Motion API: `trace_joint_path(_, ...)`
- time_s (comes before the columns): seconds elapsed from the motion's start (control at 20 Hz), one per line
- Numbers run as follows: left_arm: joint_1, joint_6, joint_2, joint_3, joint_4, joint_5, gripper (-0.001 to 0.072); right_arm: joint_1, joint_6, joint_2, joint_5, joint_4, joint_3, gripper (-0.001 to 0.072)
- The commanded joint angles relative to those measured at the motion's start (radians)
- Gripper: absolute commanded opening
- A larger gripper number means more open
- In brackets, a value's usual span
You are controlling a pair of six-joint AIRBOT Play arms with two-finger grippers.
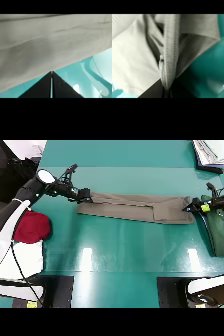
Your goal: Fold the shirts.
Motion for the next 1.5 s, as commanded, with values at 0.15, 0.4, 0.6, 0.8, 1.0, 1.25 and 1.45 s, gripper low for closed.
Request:
trace_joint_path(0.15, -0.136, -0.031, -0.089, 0.115, 0.019, 0.092, 0.0023, 0.107, 0.048, 0.057, 0.211, 0.013, 0.209, 0.0017)
trace_joint_path(0.4, -0.238, -0.087, -0.309, 0.365, 0.013, 0.086, 0.0024, 0.256, 0.171, 0.114, 0.244, 0.108, 0.405, 0.0017)
trace_joint_path(0.6, -0.314, -0.108, -0.471, 0.528, -0.020, 0.068, 0.0024, 0.388, 0.205, 0.113, 0.206, 0.213, 0.545, 0.0016)
trace_joint_path(0.8, -0.359, -0.111, -0.541, 0.570, -0.041, 0.082, 0.0024, 0.514, 0.213, 0.113, 0.137, 0.213, 0.609, 0.0016)
trace_joint_path(1.0, -0.359, -0.110, -0.548, 0.572, -0.040, 0.100, 0.0024, 0.594, 0.212, 0.109, 0.084, 0.211, 0.612, 0.0017)
trace_joint_path(1.25, -0.341, -0.101, -0.530, 0.577, -0.027, 0.061, 0.0023, 0.654, 0.201, 0.075, 0.062, 0.212, 0.612, 0.0017)
trace_joint_path(1.45, -0.248, -0.103, -0.423, 0.580, 0.121, -0.016, 0.0023, 0.689, 0.164, 0.031, 0.056, 0.212, 0.613, 0.0017)
